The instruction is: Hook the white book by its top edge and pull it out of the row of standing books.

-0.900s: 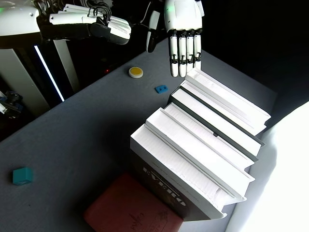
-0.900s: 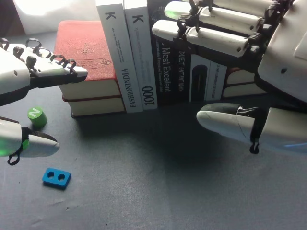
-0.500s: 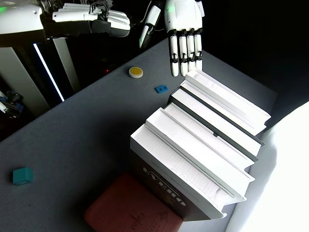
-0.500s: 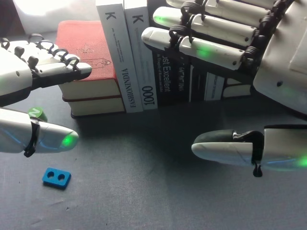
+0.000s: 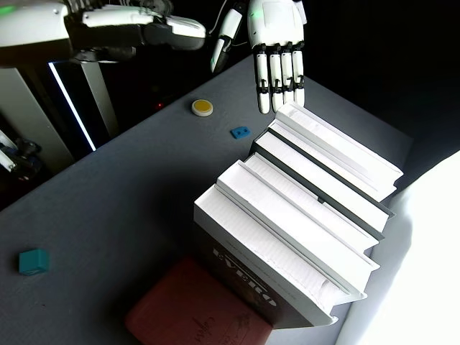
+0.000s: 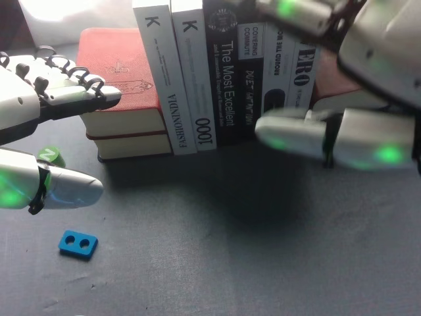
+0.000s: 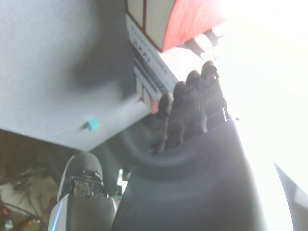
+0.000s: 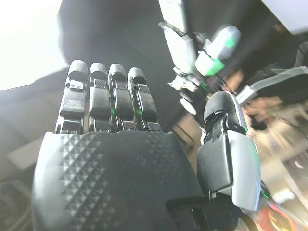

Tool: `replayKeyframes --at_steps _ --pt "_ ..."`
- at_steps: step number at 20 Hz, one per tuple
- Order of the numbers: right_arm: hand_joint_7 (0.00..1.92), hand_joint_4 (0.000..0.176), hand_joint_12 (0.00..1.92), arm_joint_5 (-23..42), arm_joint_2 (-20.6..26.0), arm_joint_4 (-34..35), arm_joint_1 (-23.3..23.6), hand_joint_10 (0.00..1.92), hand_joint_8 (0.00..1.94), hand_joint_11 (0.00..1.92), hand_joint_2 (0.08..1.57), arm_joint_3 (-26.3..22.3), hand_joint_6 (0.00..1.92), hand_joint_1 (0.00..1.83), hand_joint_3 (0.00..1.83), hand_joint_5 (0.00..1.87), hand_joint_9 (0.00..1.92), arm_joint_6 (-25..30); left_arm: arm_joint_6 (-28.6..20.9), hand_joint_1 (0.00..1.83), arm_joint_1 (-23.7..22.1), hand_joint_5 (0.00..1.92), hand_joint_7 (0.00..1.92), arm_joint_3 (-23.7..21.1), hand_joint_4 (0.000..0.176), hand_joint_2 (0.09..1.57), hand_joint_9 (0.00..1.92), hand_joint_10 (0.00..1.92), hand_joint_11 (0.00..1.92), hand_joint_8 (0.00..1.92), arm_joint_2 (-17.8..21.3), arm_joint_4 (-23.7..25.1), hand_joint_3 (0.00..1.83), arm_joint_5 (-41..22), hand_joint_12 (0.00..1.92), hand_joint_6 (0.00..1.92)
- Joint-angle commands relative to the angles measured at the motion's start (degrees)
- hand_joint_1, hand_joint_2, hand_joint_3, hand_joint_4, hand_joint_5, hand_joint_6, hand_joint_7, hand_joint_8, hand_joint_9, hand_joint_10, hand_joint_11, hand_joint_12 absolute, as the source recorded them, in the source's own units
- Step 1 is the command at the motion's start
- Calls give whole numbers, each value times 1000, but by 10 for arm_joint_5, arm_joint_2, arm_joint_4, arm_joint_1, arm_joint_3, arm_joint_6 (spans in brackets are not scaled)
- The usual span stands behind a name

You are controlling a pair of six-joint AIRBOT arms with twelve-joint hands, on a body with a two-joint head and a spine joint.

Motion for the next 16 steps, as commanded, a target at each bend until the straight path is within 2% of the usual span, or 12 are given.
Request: replayKeyframes --at_steps 1,6,9,12,16 --pt "86 0 153 78 -1 -4 11 1 1 0 1184 -1 0 0 3 114 57 -10 1 0 -9 0 0 3 0 1138 0 0 0 0 0 -9 28 21 0 0" --pt "120 0 142 122 -32 83 18 0 0 3 1186 14 0 7 2 144 83 -121 10 0 -10 0 0 10 0 1142 0 0 0 0 1 -9 24 2 0 0" --pt "117 0 139 129 -45 152 38 2 1 7 1183 34 4 0 0 149 81 -162 12 0 -8 0 0 13 0 1138 0 0 0 0 0 -9 20 -6 0 0" --pt "84 0 118 141 -52 153 39 3 2 6 1166 38 0 0 0 122 61 -193 15 0 -8 0 0 14 0 1139 0 0 0 0 -1 -9 18 -5 0 0" --pt "110 0 132 147 -53 153 41 6 8 11 1176 38 4 0 2 133 79 -197 13 0 -9 0 0 12 0 1149 0 0 0 0 -2 -10 21 2 0 0"
